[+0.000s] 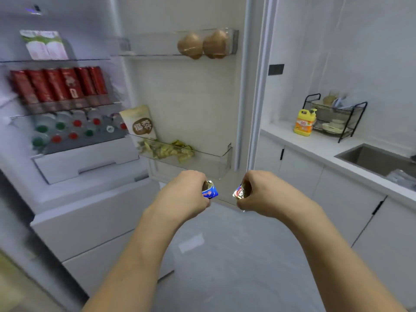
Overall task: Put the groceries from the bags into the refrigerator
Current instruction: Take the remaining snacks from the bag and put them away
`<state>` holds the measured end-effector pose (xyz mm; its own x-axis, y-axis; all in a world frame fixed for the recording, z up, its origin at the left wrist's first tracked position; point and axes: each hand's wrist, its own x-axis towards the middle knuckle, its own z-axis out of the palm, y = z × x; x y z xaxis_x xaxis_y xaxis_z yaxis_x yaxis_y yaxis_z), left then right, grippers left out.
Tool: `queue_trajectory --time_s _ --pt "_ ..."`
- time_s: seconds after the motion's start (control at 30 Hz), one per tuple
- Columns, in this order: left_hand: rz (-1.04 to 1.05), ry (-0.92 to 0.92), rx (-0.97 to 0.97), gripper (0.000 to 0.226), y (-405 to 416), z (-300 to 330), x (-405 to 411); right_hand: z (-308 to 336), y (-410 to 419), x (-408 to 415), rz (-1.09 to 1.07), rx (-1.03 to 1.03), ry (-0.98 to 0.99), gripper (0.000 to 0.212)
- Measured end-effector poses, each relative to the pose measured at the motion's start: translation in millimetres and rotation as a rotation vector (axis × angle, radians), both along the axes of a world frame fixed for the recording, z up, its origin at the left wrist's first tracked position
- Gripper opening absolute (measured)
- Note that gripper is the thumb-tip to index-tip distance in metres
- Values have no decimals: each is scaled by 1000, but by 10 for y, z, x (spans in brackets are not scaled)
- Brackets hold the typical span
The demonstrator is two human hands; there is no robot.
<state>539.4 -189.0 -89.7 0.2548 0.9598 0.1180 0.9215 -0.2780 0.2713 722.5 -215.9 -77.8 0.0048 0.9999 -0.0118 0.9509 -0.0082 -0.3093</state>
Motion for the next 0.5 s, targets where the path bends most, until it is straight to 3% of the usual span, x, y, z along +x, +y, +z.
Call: queue_trajectory --time_s 0.3,0.5 --pt "42 24 -12 16 424 -9 -638 118 534 -598 87 38 15 30" --pt "-13 -19 54 27 967 337 -912 527 893 -655 78 121 37 31"
